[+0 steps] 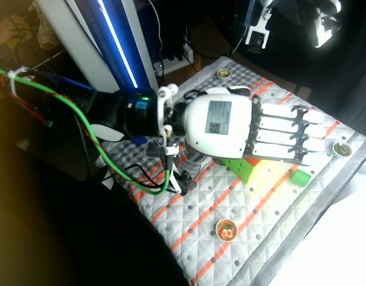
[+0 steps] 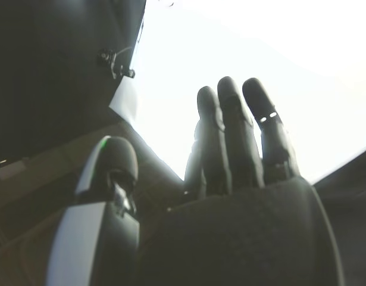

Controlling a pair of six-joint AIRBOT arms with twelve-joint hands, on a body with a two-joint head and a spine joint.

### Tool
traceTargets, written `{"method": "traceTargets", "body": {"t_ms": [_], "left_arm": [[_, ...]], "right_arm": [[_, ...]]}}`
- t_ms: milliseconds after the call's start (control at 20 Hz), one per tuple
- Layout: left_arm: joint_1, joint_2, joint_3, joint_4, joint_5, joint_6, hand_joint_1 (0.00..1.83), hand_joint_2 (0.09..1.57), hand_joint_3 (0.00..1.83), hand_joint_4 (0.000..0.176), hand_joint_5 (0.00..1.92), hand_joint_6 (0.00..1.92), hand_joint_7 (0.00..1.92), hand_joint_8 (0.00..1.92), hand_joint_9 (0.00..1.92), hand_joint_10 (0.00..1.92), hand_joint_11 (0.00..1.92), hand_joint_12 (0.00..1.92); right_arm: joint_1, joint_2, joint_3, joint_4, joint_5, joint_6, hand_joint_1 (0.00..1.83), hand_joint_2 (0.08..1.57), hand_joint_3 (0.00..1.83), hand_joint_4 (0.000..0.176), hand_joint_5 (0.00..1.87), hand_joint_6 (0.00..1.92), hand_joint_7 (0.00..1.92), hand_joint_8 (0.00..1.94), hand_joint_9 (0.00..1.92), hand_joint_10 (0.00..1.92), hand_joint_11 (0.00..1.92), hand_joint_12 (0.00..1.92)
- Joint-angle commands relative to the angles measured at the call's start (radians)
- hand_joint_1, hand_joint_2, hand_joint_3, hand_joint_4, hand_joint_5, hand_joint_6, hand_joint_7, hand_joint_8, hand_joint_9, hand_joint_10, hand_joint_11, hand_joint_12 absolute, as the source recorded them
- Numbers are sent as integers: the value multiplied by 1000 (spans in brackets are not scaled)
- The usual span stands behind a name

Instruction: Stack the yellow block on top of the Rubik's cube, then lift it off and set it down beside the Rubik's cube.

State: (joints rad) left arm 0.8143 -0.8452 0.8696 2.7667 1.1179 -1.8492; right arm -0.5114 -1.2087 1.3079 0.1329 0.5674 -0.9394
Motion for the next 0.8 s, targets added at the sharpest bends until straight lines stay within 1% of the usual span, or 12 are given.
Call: {"method": "traceTargets", "body": {"t_ms": [0, 50, 100, 150, 200, 300, 350, 400, 500, 550, 700, 750], "left_arm": [[-7, 2, -1, 30, 133, -8, 423, 1274, 0, 16, 218, 5, 520, 1, 446, 184, 0, 1312], [-6, 2, -2, 30, 134, -8, 419, 1276, 0, 10, 217, 3, 517, 0, 443, 177, 0, 1285], [-4, 3, -3, 30, 137, -8, 420, 1290, 3, 0, 217, 2, 519, 1, 438, 171, 0, 1266], [-3, 3, -3, 30, 139, -8, 429, 1304, 5, 0, 227, 5, 502, 1, 452, 171, 0, 1286], [-2, 3, -4, 30, 142, -8, 431, 1310, 6, 0, 231, 6, 498, 0, 456, 170, 0, 1290], [1, 3, -5, 29, 144, -8, 439, 1319, 4, 0, 233, 5, 483, 0, 450, 164, 0, 1270], [4, 3, -6, 27, 147, -9, 453, 1321, 3, 0, 239, 6, 484, 2, 456, 167, 0, 1285], [7, 3, -6, 25, 150, -11, 477, 1330, 4, 0, 239, 5, 486, 2, 462, 169, 0, 1289], [11, 3, -6, 21, 153, -13, 456, 1323, 0, 0, 236, 2, 450, 1, 455, 162, 0, 1244], [13, 3, -6, 18, 155, -14, 439, 1321, 0, 0, 232, 1, 427, 0, 450, 157, 0, 1238], [19, 3, -6, 11, 160, -15, 441, 1329, 2, 0, 233, 0, 421, 2, 465, 159, 0, 1336], [22, 3, -6, 9, 162, -16, 442, 1331, 2, 0, 231, 0, 426, 4, 466, 159, 0, 1341]], "right_arm": [[14, 1, 6, 2, 112, 4, 457, 1114, 10, 0, 202, 4, 235, 2, 221, 23, 0, 738], [12, 1, 6, 2, 111, 4, 506, 1102, 2, 0, 238, 6, 253, 4, 212, 15, 0, 584], [10, 1, 6, 2, 110, 4, 647, 1031, 0, 0, 428, 24, 487, 88, 397, 137, 0, 1157], [9, 1, 5, 2, 110, 4, 871, 1064, 0, 0, 589, 30, 643, 87, 515, 259, 0, 1393], [9, 1, 5, 2, 110, 4, 998, 1086, 0, 0, 667, 20, 725, 61, 548, 360, 0, 1508], [9, 1, 4, 2, 110, 4, 1158, 1108, 1, 0, 769, 21, 824, 65, 480, 805, 26, 1705], [9, 1, 4, 2, 110, 4, 1183, 1178, 4, 0, 792, 957, 844, 1040, 468, 1066, 54, 1776], [9, 1, 4, 2, 111, 4, 1163, 1234, 2, 0, 747, 1241, 759, 1369, 445, 1231, 65, 1839], [9, 1, 4, 3, 111, 4, 1171, 1247, 0, 0, 787, 1231, 705, 1521, 473, 1451, 188, 1866], [9, 1, 4, 3, 116, 4, 1293, 1272, 2, 0, 732, 1279, 662, 1523, 530, 1681, 221, 1874], [10, 1, -7, 4, 155, 12, 1167, 1282, 1, 0, 772, 1293, 589, 1648, 350, 1716, 126, 1921], [10, 1, -14, 5, 173, 15, 1181, 1276, 0, 0, 791, 1228, 601, 1686, 364, 1781, 159, 1921]]}}
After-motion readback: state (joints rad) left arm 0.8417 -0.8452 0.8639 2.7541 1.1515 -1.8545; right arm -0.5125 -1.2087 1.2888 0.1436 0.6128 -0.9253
